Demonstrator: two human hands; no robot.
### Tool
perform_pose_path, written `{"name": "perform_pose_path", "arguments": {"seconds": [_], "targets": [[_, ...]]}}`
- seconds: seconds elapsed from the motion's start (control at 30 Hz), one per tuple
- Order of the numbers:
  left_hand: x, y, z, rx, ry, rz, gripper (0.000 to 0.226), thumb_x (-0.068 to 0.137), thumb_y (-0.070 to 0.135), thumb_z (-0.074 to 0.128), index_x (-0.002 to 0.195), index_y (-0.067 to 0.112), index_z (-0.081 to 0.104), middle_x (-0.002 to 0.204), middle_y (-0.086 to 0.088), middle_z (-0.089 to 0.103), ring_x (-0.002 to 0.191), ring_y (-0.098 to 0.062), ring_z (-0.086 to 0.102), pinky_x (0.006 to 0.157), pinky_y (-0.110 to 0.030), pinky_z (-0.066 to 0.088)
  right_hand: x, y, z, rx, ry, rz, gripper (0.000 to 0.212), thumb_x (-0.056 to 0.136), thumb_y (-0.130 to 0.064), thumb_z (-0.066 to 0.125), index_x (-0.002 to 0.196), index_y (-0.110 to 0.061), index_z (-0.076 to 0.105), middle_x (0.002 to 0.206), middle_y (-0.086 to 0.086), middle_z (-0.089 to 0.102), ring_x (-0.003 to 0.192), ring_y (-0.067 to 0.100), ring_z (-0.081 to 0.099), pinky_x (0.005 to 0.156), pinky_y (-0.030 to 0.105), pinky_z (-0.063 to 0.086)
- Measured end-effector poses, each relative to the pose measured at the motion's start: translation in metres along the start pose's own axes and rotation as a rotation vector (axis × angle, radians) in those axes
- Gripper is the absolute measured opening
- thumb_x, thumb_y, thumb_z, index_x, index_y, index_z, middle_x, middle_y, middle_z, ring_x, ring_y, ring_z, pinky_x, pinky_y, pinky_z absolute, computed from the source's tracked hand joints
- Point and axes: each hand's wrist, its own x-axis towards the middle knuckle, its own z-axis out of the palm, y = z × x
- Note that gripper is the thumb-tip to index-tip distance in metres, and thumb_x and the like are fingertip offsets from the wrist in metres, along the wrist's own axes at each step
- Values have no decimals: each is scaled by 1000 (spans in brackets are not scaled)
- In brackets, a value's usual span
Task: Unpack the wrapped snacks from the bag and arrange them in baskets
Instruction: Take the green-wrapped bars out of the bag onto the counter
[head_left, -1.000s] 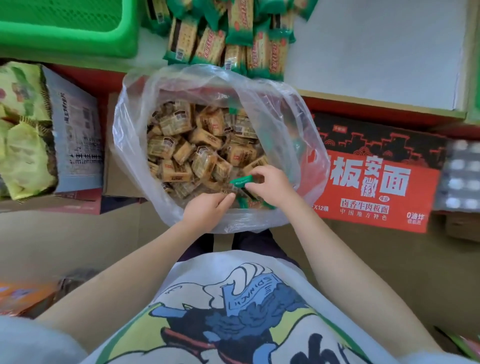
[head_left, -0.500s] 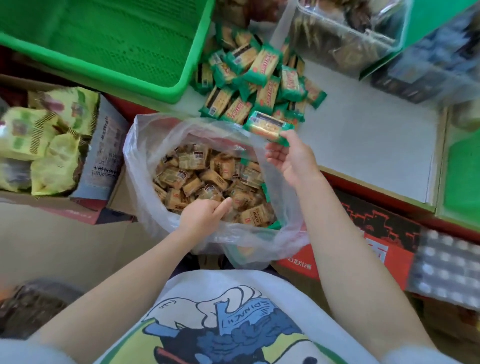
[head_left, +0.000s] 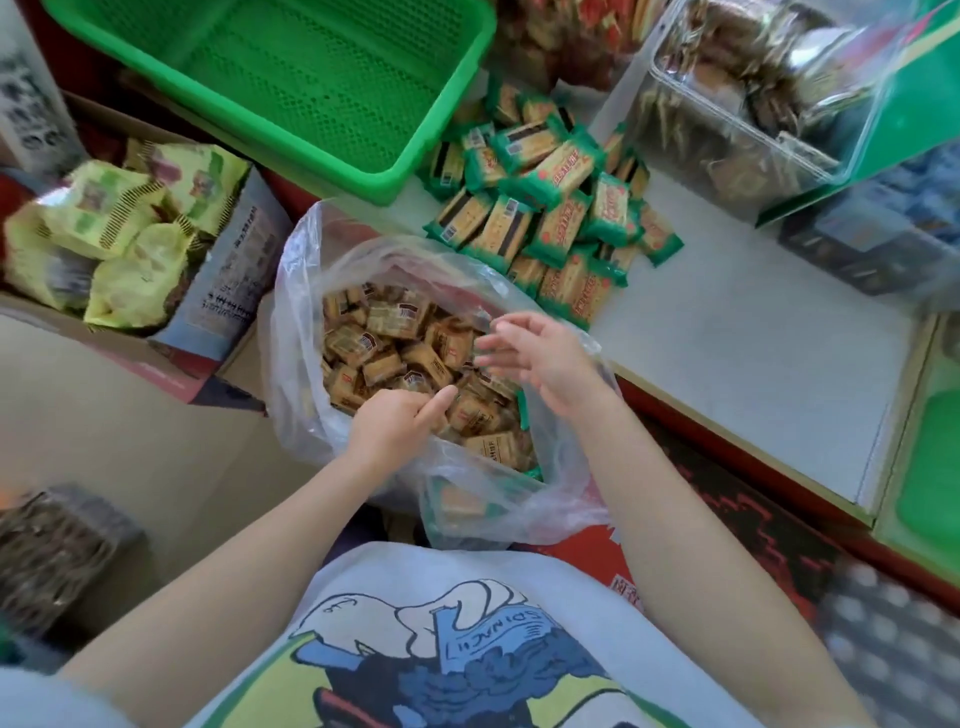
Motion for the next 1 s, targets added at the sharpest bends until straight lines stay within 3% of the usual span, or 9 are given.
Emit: {"name": "perform_pose_path", "arguments": {"seconds": [0.1,0.2,0.37,0.47,0.57,0.63,0.73,0.83,1.0], "targets": [[-8,3,3,15,11,-5,67,97,55,49,43,19,33,44,5,35,46,-15,34,51,-35,24,-16,49,6,-260,-199,161,17,100,-15,59,114,-7,64,99,6,77,90,21,75,84,33,61],[-14,0,7,13,-26,-46,67,95,58,50,47,16,30,46,3,32,48,-16,32,51,-37,23,-23,91,6,-364,-200,237,19,97,-17,64,114,-9,68,98,3,76,88,15,72,79,23,59],[-25,-29,28,155,-216,-63,62,87,70,54,58,17,42,57,3,45,58,-18,46,55,-35,31,-28,131,6,-550,-199,230,7,91,-23,70,98,-21,72,100,-1,73,94,16,70,89,34,57],[-24,-48,37,293,-443,-52,50,75,75,66,84,26,70,84,9,68,81,-12,61,69,-33,49,-31,145,9,-626,-190,237,2,93,-23,68,92,-25,69,99,-1,71,96,19,68,87,35,56],[-28,-58,42,442,-727,2,50,79,65,70,109,25,74,106,5,71,95,-17,63,86,-35,54,-35,155,13,-715,-181,234,5,93,-21,67,95,-20,71,100,-2,70,90,16,66,80,31,53],[-33,-63,48,476,-814,16,44,85,55,69,107,18,76,104,0,73,96,-22,64,86,-36,52,-39,160,16,-750,-120,218,8,94,-17,65,96,-18,72,98,-4,68,90,15,65,80,30,51],[-36,-72,52,425,-796,16,34,87,46,72,84,13,76,79,2,68,79,-19,59,69,-29,46,-46,167,21,-825,-35,183,15,95,-13,60,97,-18,74,104,-2,68,97,15,59,84,27,45],[-36,-83,52,273,-685,-17,44,82,48,77,58,15,59,56,4,48,62,-17,45,59,-30,35,-51,175,29,-789,20,180,19,96,-13,58,102,-20,74,116,-1,69,107,18,60,93,31,47],[-41,-94,49,-167,-453,-162,56,93,48,65,54,17,38,53,4,34,53,-13,34,54,-28,29,-52,188,38,-770,79,180,20,97,-16,57,111,-20,71,121,2,67,113,21,58,92,30,45]]}}
